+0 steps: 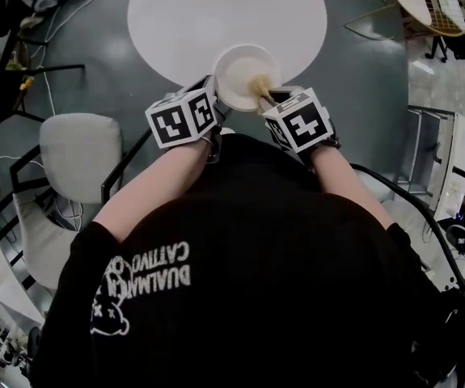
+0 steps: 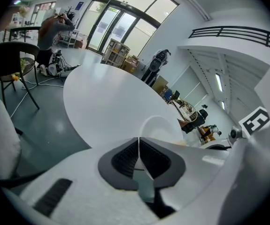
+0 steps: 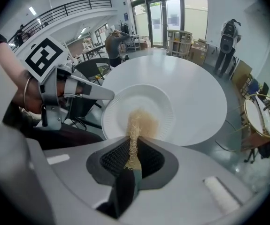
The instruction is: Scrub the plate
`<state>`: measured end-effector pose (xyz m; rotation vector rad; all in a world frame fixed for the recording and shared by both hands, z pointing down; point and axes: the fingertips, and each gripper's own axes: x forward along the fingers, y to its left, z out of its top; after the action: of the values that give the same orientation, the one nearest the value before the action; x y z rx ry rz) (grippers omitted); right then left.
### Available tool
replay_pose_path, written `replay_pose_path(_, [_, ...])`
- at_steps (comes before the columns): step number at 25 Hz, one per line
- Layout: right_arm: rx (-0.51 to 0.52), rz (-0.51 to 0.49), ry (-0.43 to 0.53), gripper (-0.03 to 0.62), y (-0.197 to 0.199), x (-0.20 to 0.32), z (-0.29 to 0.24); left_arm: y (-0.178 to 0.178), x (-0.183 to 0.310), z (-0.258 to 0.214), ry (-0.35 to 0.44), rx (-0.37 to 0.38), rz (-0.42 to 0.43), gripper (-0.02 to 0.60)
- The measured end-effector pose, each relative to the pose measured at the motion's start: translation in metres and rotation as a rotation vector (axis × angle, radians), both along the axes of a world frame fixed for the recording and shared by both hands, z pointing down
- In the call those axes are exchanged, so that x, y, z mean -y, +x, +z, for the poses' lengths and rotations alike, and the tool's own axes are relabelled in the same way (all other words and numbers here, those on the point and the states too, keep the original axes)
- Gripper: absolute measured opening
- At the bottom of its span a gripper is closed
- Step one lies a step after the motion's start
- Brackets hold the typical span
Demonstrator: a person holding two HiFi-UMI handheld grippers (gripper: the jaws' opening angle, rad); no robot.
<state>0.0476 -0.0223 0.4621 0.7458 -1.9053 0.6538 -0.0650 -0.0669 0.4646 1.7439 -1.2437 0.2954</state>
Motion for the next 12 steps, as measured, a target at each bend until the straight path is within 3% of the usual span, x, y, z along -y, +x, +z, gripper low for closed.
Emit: replay_pose_path(12, [-0.078, 0.107, 0.06, 0.055, 0.049, 0.026, -0.003, -0.002, -0.005, 0.006, -0.021, -0.023, -0.015, 0.011])
